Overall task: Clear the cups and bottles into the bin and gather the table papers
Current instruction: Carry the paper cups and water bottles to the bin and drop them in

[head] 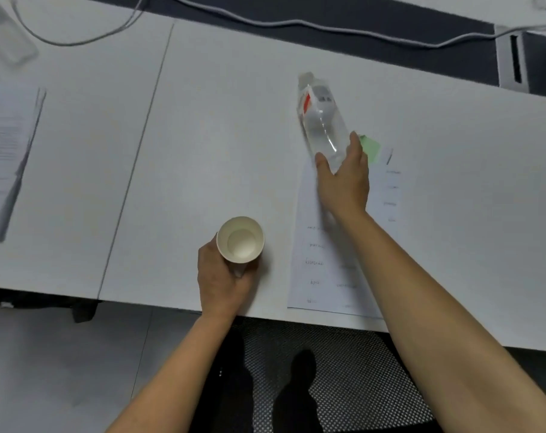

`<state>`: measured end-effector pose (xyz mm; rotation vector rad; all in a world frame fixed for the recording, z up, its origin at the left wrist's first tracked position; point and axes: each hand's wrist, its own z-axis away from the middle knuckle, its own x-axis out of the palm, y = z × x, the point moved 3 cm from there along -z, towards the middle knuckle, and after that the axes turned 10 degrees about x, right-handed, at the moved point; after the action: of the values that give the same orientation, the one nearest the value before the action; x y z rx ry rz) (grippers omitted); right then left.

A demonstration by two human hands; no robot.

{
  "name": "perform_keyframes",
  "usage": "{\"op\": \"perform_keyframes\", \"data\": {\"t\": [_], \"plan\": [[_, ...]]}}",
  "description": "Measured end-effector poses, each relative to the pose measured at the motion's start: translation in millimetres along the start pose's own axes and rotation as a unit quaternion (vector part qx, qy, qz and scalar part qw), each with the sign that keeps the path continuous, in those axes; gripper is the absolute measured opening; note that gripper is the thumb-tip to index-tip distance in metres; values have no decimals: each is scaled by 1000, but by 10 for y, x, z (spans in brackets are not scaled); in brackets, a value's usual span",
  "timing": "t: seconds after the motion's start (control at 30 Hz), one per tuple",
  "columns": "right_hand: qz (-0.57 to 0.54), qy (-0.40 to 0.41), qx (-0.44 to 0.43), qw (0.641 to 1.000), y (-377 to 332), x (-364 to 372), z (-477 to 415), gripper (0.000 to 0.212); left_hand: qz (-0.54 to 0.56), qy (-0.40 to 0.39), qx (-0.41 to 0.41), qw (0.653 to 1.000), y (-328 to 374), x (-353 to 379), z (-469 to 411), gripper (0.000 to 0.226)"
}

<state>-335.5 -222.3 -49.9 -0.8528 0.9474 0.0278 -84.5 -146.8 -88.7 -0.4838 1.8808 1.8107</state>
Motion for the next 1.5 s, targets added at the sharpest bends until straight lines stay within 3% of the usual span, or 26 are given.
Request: {"op": "perform_keyframes", "data": {"t": [0.13, 0.23, 0.3, 0.43, 0.57, 0.73, 1.0, 1.2, 1.3, 1.4, 1.5], "plan": [[-119, -24, 74, 990, 159, -430, 579, 69, 21, -22, -21, 999, 89, -112, -12, 34], [-210, -50, 120, 969, 290, -812, 1068, 60, 27, -4, -60, 998, 266, -342, 98, 57], [-270, -72, 130, 951, 328, -1065, 1425, 54, 40, 11, -64, 997, 491, -590, 251, 60], [-339, -151, 104, 922, 393, -1351, 2126, 43, 96, 71, -60, 991, 983, -1198, 760, 45], [-339, -249, 58, 905, 373, -1241, 2634, 40, 134, 160, -89, 974, 1101, -1808, 1445, 55], [-260, -378, 3, 889, 132, -777, 3306, 52, 83, 311, -171, 931, 884, -2596, 2434, 59], [-231, -445, -109, 858, -804, 306, 4800, 47, 45, 501, -206, 839, 135, -4196, 3542, 62], [-216, -501, -155, 824, -1720, 1435, 6143, 52, 28, 559, -224, 798, -749, -5667, 4096, 60], [-195, -520, -170, 814, -2165, 1940, 6735, 69, 17, 584, -230, 778, -1086, -6326, 4266, 59], [-188, -542, -175, 800, -2495, 2470, 7158, 70, 24, 596, -236, 768, -1495, -6857, 4256, 58], [-179, -551, -173, 796, -2783, 3081, 7462, 91, 22, 592, -241, 769, -2000, -7340, 4055, 63]]}}
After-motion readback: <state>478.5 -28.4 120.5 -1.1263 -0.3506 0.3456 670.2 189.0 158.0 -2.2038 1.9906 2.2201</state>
